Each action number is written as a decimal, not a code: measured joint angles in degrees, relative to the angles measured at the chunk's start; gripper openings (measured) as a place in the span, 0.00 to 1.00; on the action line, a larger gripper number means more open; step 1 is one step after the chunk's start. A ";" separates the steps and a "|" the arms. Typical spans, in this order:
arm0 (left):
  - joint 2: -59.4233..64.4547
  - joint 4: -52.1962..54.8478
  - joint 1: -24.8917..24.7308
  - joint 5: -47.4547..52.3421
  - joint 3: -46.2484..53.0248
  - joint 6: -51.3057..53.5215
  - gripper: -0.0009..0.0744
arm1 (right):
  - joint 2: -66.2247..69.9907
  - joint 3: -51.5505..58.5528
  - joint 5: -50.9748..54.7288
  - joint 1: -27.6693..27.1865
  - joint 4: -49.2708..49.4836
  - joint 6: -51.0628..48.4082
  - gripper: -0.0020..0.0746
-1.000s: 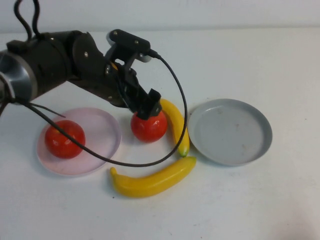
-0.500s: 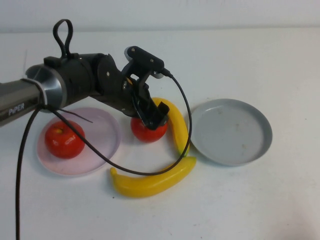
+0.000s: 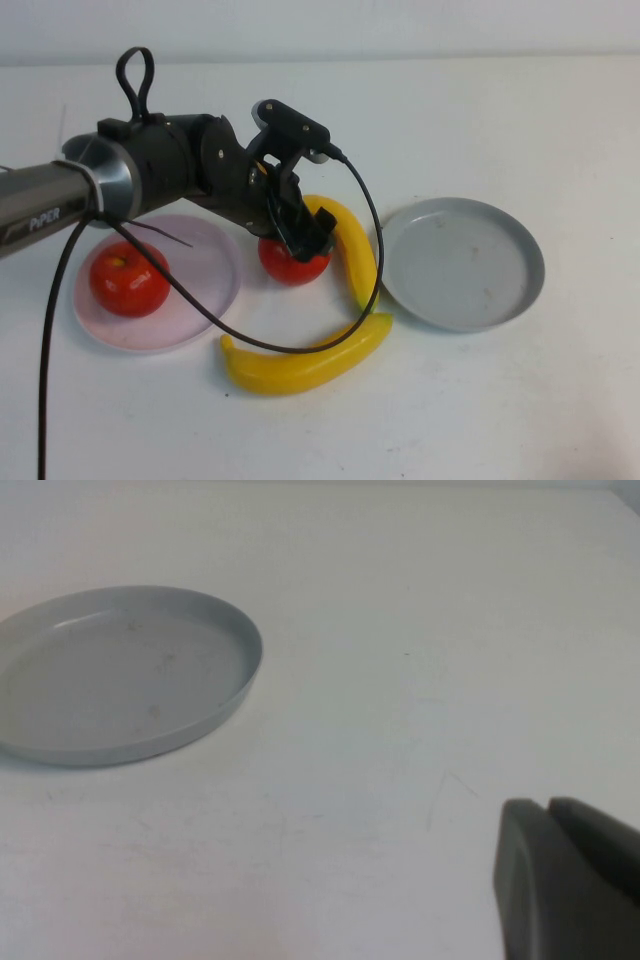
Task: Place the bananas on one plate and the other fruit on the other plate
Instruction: Put one type of fruit in the left plate, then put another type of fruit in the right plate
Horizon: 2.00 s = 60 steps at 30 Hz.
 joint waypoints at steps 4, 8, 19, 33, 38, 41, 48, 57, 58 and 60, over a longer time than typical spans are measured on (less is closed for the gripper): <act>0.00 0.00 0.00 0.65 -0.12 0.00 0.76 | 0.00 0.00 0.00 0.00 0.00 0.00 0.01; -0.49 0.12 0.00 4.94 -1.59 -0.15 0.76 | 0.00 0.00 0.00 0.00 0.00 0.00 0.01; -5.44 13.61 -0.06 22.67 -9.58 -13.52 0.76 | 0.00 0.00 0.00 0.00 0.00 0.00 0.01; -1.45 17.96 6.74 23.86 -9.58 -20.39 0.76 | 0.00 0.00 0.00 0.00 0.00 0.00 0.01; -0.37 17.41 6.74 23.63 -9.58 -20.18 0.76 | 0.00 0.00 0.00 0.00 0.00 0.00 0.01; -0.37 17.38 6.74 23.63 -9.58 -20.18 0.80 | 0.00 0.00 0.00 0.00 0.00 0.00 0.01; -0.37 17.38 6.74 23.63 -9.58 -20.52 0.90 | 0.00 0.00 0.10 0.00 0.00 0.00 0.01; -5.26 17.38 6.74 25.82 -9.58 -20.64 0.70 | 0.00 0.00 0.10 0.00 0.00 0.00 0.01; -6.51 17.38 6.74 26.37 -9.58 -20.64 0.58 | 0.00 0.00 0.10 0.00 0.00 0.00 0.01; -9.14 17.38 6.74 27.55 -9.58 -20.64 0.31 | 0.00 0.00 0.10 0.00 0.00 0.00 0.01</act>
